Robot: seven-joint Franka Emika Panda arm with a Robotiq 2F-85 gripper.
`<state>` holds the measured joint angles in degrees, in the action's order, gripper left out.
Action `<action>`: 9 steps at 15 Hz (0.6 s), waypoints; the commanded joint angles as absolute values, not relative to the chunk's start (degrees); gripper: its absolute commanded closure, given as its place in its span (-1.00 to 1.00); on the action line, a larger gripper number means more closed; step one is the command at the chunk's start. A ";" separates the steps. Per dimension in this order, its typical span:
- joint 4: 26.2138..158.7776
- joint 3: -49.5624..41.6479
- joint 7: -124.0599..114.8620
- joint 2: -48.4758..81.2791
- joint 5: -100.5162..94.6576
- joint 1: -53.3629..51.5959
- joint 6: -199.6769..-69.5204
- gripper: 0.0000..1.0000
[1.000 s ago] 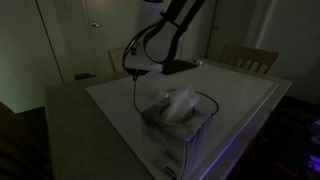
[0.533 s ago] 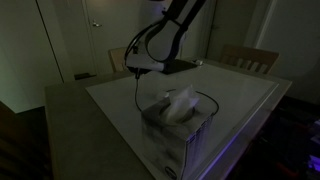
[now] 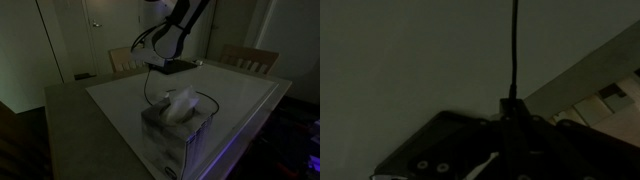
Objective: Coil up the phone charger
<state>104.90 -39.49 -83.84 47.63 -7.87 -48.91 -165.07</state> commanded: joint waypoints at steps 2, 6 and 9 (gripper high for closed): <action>109.58 -44.19 -92.82 47.09 -7.96 -54.00 -159.71 0.97; 108.38 -42.01 -92.16 47.78 -8.97 -52.16 -160.96 0.87; 108.45 -43.10 -94.59 48.21 -8.13 -52.45 -159.99 0.97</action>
